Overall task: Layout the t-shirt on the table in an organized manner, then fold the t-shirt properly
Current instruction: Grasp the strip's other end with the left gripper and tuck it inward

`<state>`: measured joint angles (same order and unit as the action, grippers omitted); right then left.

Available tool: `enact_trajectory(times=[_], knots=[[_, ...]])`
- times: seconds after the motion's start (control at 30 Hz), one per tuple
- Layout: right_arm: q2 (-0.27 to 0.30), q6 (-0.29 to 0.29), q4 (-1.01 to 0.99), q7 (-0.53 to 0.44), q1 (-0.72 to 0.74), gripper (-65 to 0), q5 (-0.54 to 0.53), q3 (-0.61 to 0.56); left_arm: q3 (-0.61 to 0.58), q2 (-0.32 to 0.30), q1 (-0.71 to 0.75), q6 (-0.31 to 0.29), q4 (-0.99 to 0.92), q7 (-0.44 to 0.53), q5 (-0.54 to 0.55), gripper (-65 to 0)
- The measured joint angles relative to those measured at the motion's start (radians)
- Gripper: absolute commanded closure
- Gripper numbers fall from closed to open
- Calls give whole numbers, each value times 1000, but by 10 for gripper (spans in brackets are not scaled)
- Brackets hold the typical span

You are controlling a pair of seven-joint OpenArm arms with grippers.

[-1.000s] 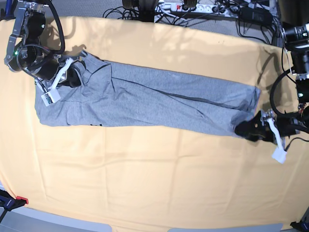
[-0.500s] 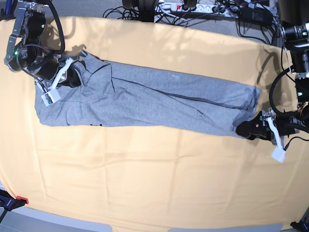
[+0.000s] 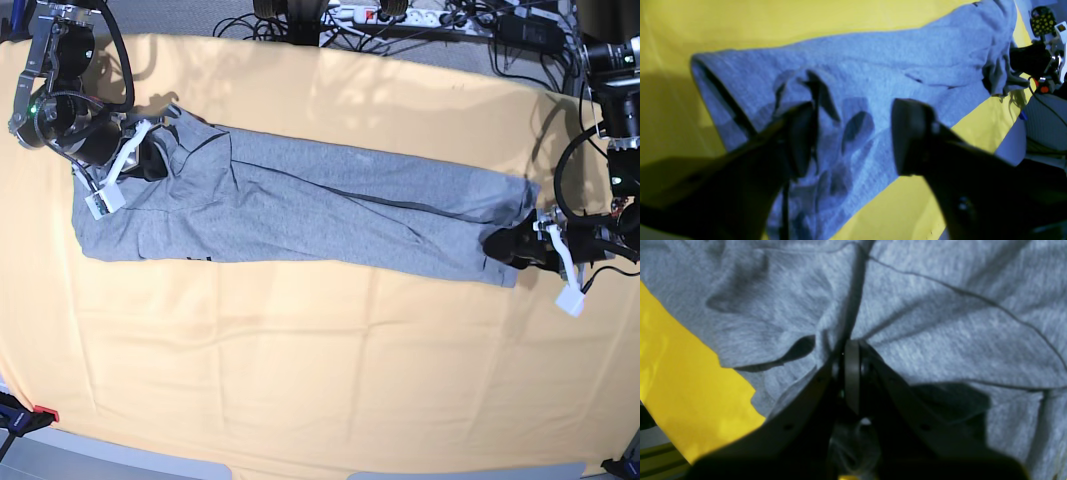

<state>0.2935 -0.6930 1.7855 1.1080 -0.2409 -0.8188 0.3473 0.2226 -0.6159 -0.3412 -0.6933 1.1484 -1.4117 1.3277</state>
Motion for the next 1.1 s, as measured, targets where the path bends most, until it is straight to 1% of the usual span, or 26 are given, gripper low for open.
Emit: enact_trajectory(times=[0.13, 0.17, 0.2, 0.23, 0.27, 0.33, 0.37, 0.5, 0.57, 0.67, 0.77, 0.97, 1.1], knots=[[0, 0, 0, 0, 0, 0, 0, 0, 0, -9, -3, 0, 0, 1, 1, -418], [0, 0, 0, 0, 0, 0, 0, 0, 0, -11, -2, 0, 0, 1, 0, -403], [0, 0, 0, 0, 0, 0, 0, 0, 0, -12, -2, 0, 0, 1, 0, -365], [0, 0, 0, 0, 0, 0, 0, 0, 0, -13, -2, 0, 0, 0, 0, -303], [0, 0, 0, 0, 0, 0, 0, 0, 0, -13, -3, 0, 0, 1, 0, -225], [0, 0, 0, 0, 0, 0, 0, 0, 0, -13, -2, 0, 0, 1, 1, -44], [0, 0, 0, 0, 0, 0, 0, 0, 0, -13, -2, 0, 0, 1, 1, 0], [0, 0, 0, 0, 0, 0, 0, 0, 0, -13, -2, 0, 0, 0, 12, 0], [0, 0, 0, 0, 0, 0, 0, 0, 0, -13, -2, 0, 0, 0, 48, 0], [0, 0, 0, 0, 0, 0, 0, 0, 0, -14, -2, 0, 0, 1, 134, 0], [0, 0, 0, 0, 0, 0, 0, 0, 0, -31, 8, 0, 0, 5, 132, 0], [0, 0, 0, 0, 0, 0, 0, 0, 0, -94, 51, 0, 1, 8, 132, 0], [0, 0, 0, 0, 0, 0, 0, 0, 0, -102, 105, 0, 1, 2, 131, 0]])
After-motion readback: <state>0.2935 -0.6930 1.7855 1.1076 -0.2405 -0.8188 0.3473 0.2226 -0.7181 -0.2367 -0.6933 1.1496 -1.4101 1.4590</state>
